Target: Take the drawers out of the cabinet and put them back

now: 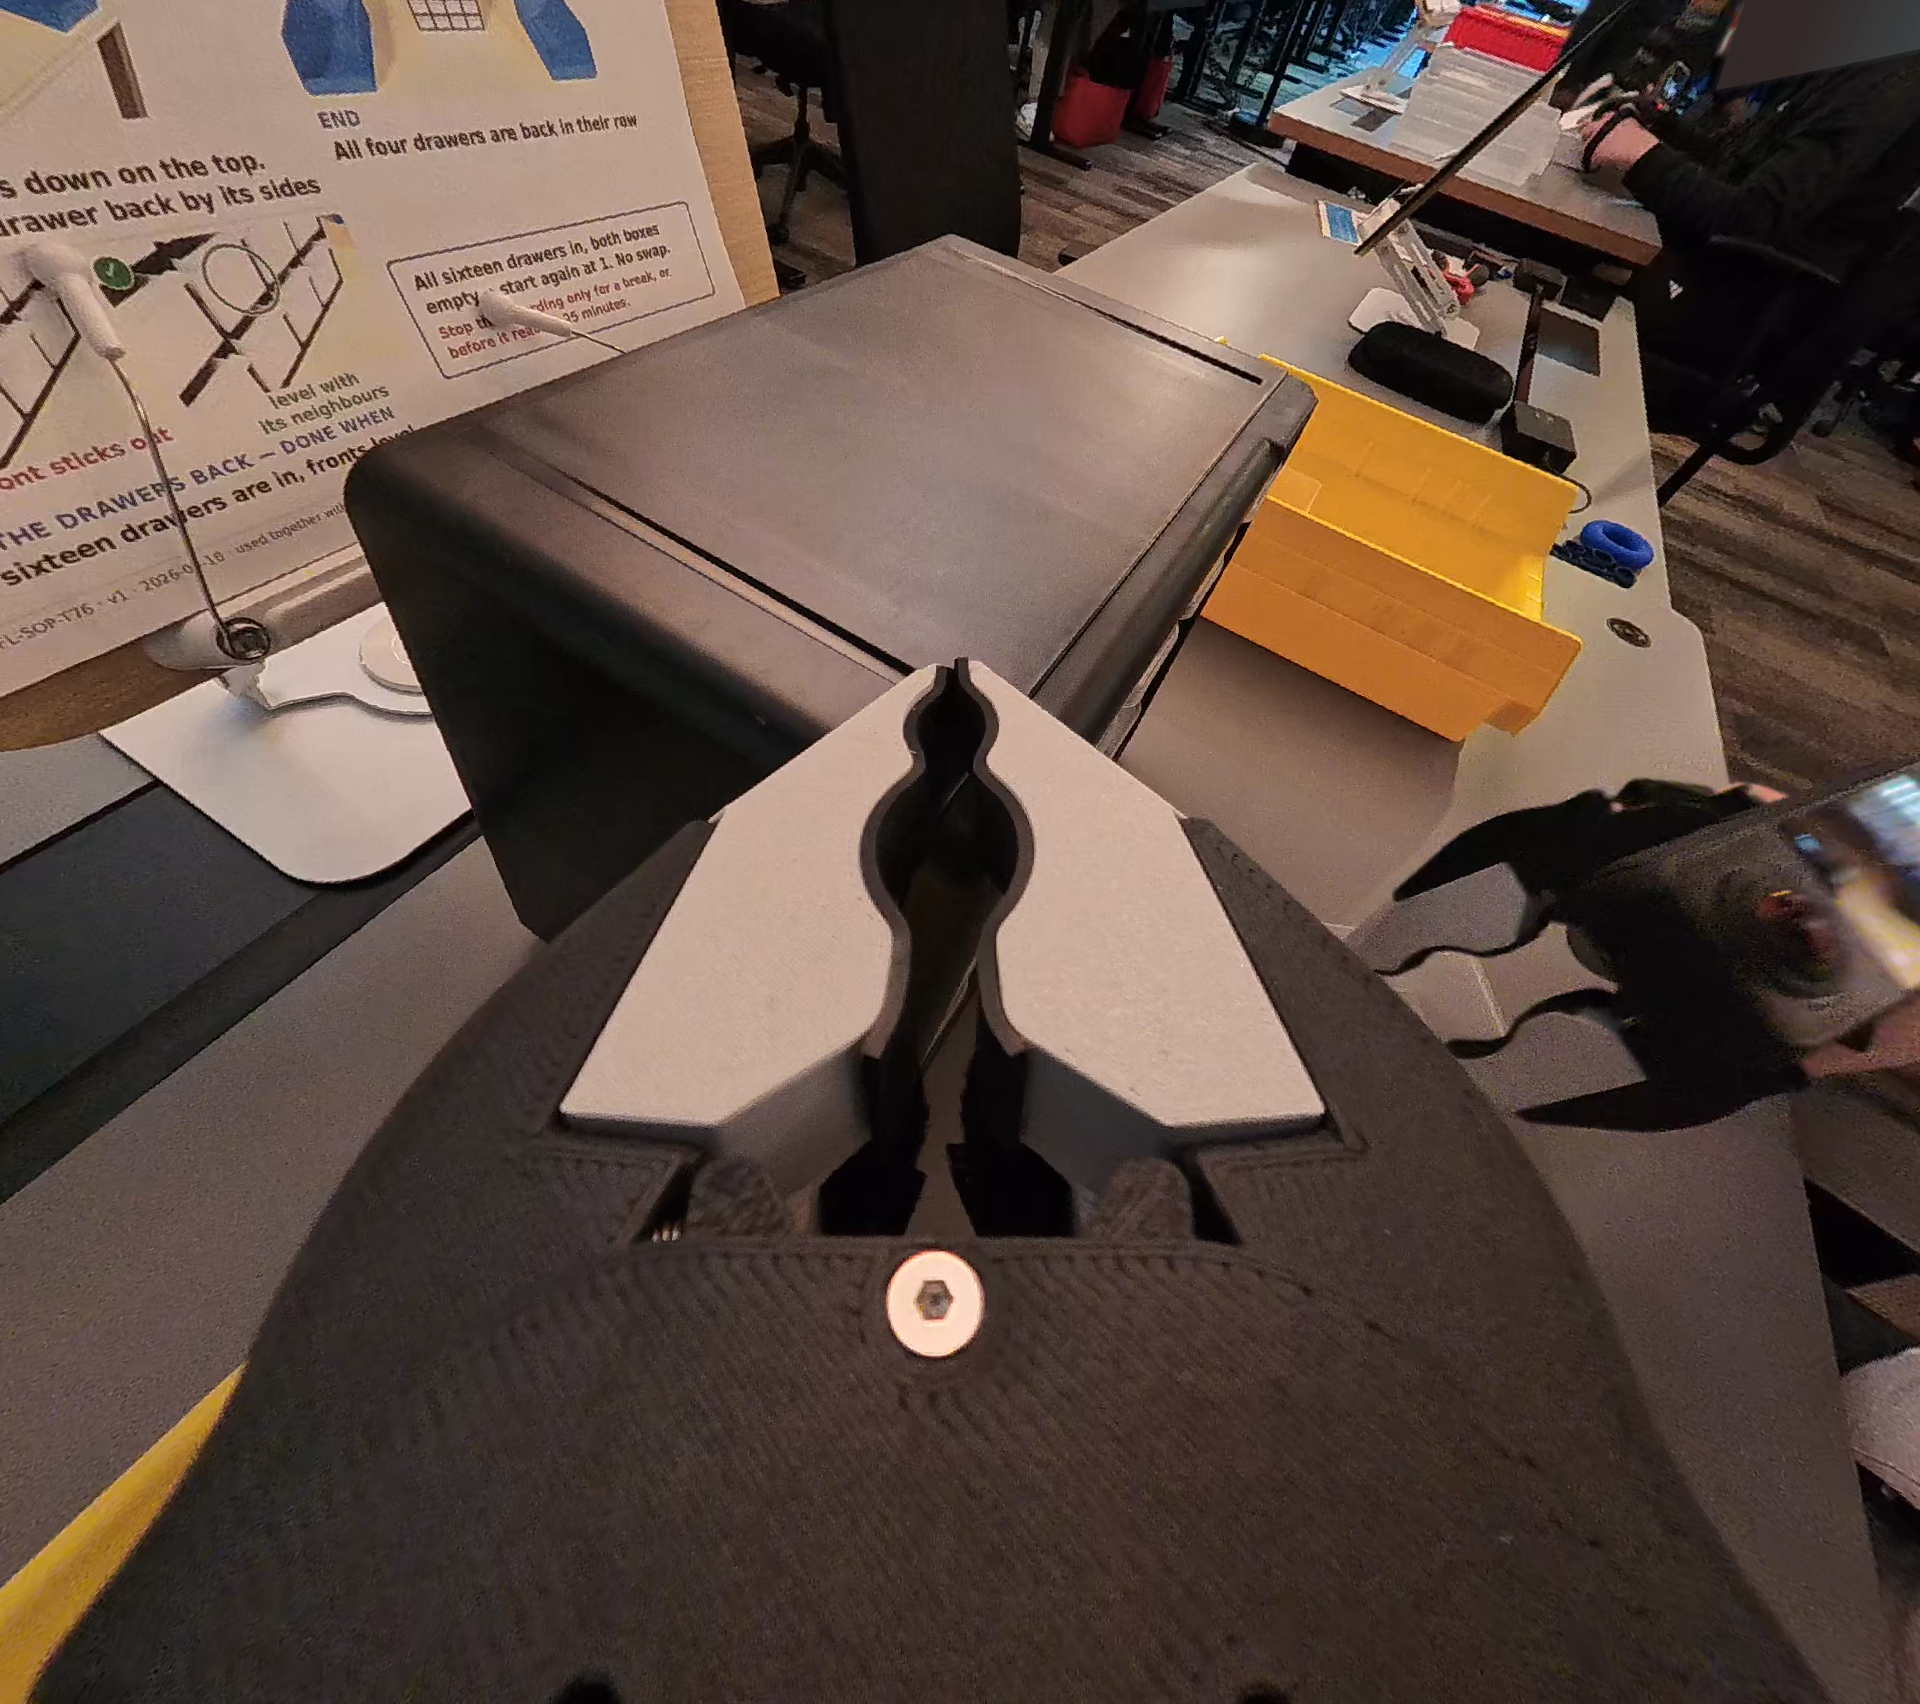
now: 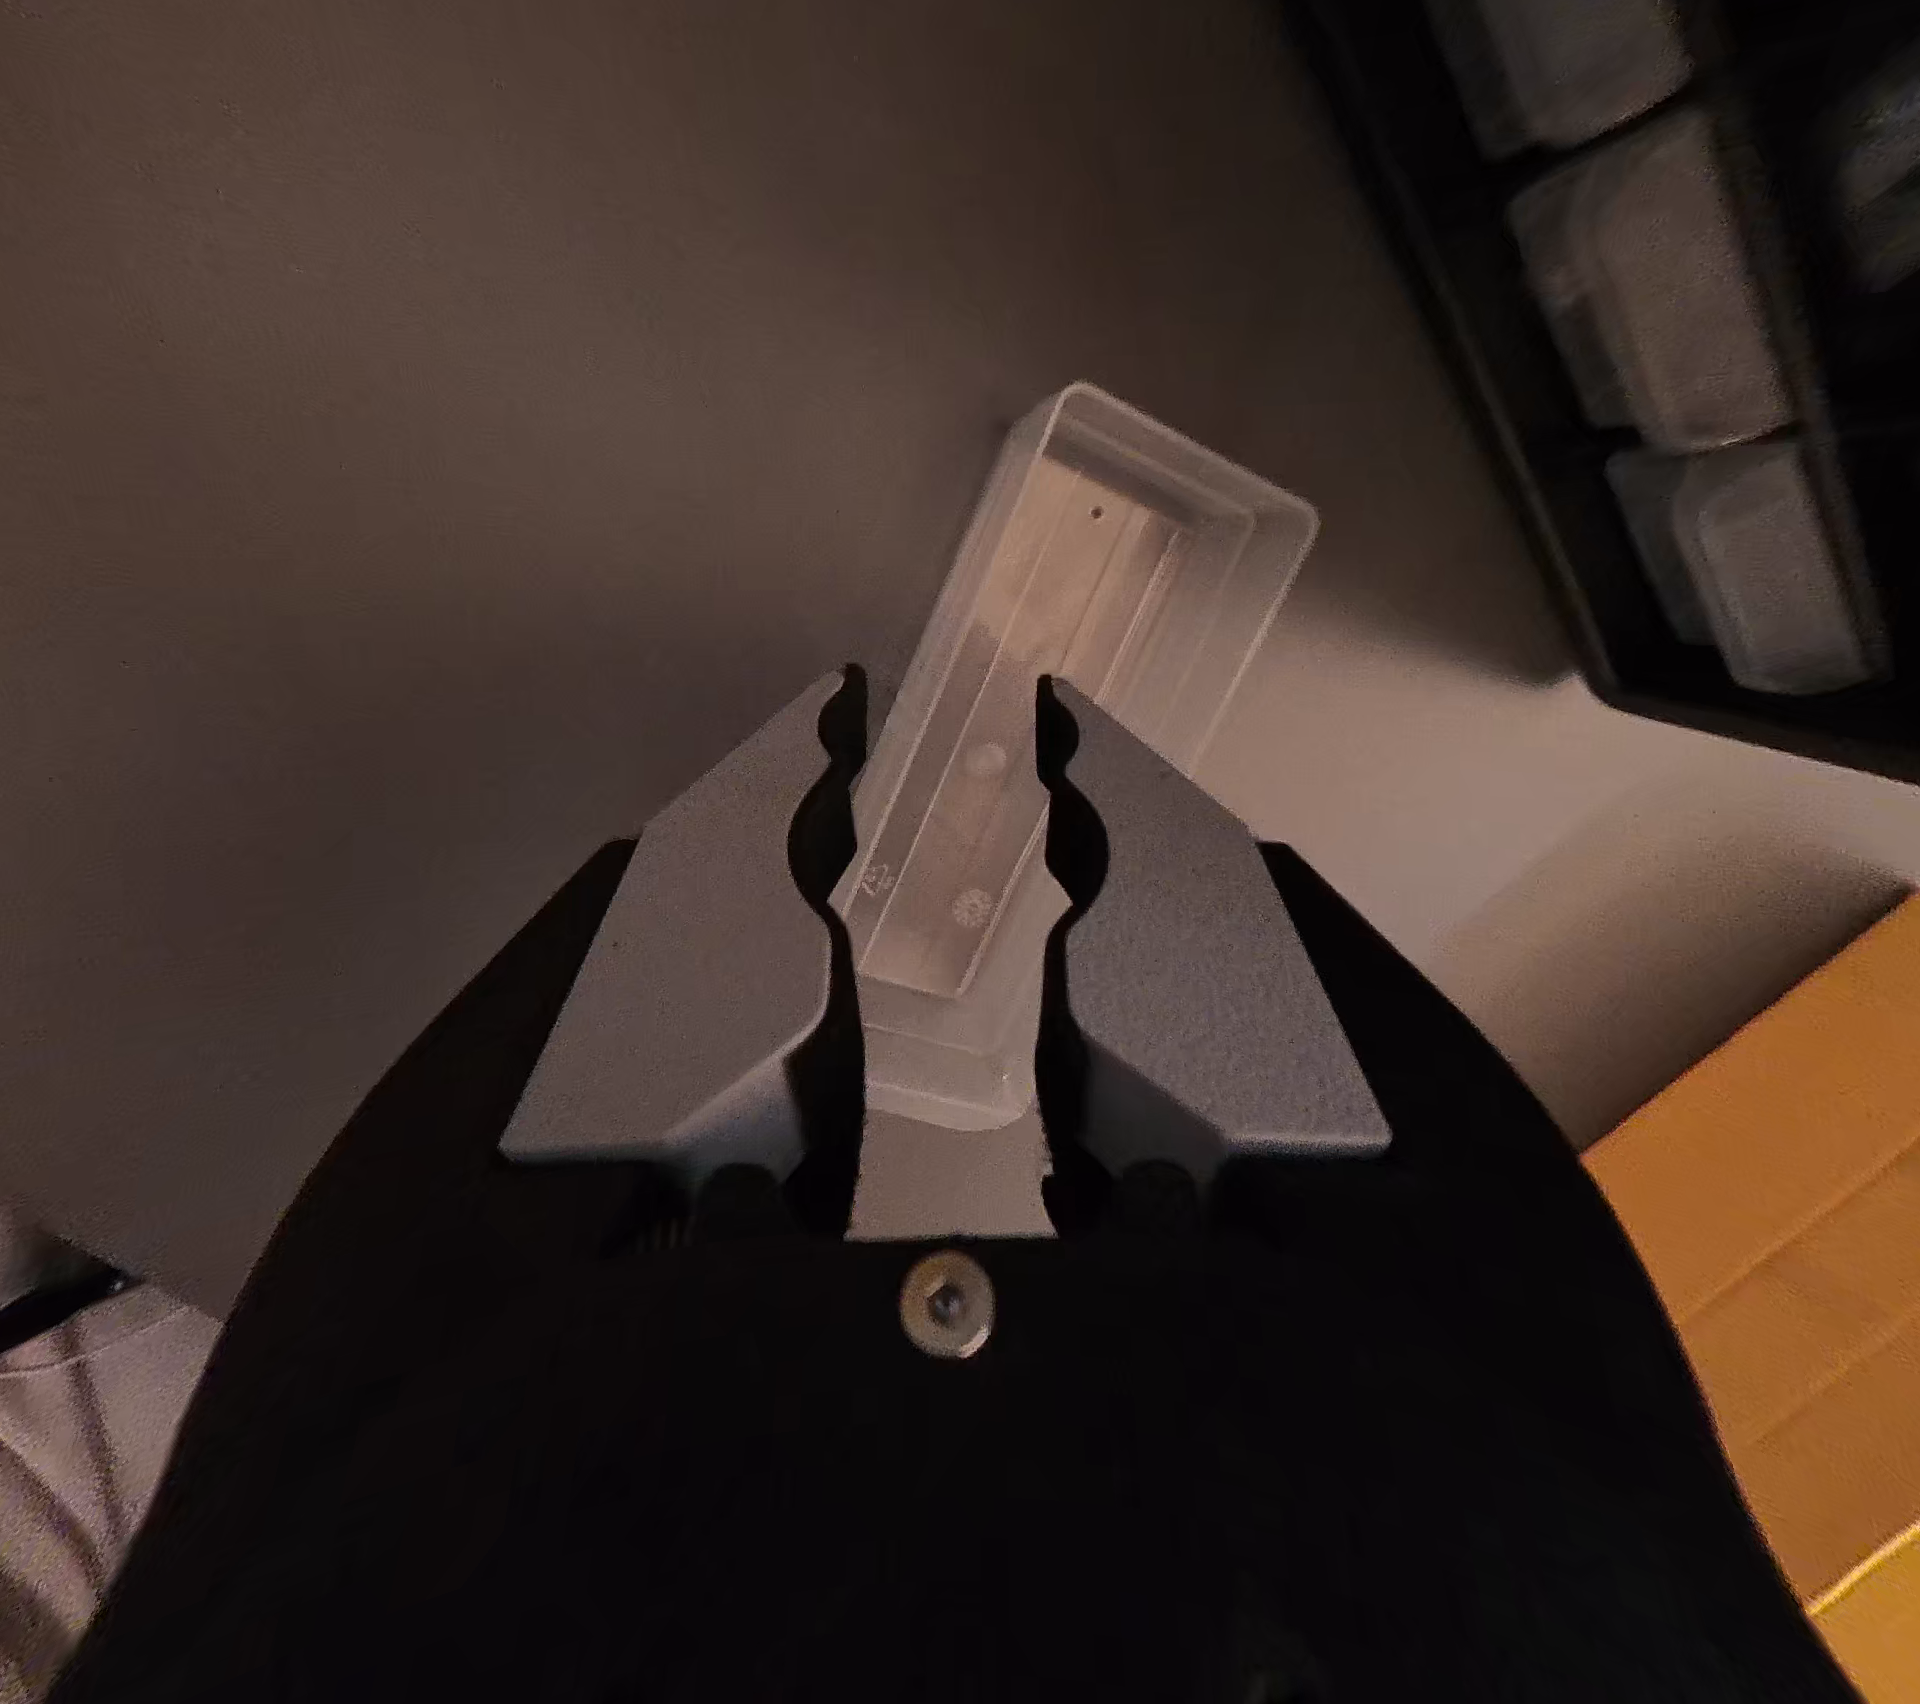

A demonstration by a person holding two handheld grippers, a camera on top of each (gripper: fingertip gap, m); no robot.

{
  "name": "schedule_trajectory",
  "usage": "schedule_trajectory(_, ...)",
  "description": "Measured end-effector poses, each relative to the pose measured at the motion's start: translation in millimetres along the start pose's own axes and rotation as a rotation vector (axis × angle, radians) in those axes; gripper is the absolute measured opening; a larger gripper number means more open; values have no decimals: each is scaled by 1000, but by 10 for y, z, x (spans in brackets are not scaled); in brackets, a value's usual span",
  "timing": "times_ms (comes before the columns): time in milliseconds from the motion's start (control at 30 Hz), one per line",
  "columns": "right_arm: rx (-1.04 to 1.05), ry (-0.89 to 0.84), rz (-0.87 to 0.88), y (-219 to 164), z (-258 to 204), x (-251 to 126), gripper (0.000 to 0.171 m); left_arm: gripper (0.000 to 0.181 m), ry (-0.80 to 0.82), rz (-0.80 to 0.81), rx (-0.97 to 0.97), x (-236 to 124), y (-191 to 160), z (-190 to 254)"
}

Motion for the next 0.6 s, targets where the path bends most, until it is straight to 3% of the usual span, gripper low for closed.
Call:
schedule_trajectory(33,5,18,-28,-35,-19,49,31,0,-1,0,-1,0,0,0)
schedule_trajectory(200,-47,75,-34,-83,-32,144,14,0,-3,2,-4,-1,-1,-2)
schedule_trajectory(300,-78,137,25,-78,-18,-48,5,0,0,0,-1,-1,0,0)
schedule_trajectory(400,-132,150,257,77,143,-697,0,0,-1,0,-1,0,0,0)
schedule_trajectory(500,-344,-127,438,83,751,-1659,0,0,-3,3,-7,-1,-1,-2)
schedule_trajectory(533,-396,-233,449,3,1042,-1951,0,0,-4,4,-8,-1,-1,-2)
schedule_trajectory(600,-475,-237,384,-304,1503,-2301,0,0,-7,5,-10,-1,-2,-5)
Point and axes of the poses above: each gripper's, where its closed fingertips meet, x out along the fingers, y out of its top, z = x × y across the jaws, the point moved 6 cm from there along -x, back along the fingers, and after that the axes turned 15 degrees about z, right-handed, at the moved point
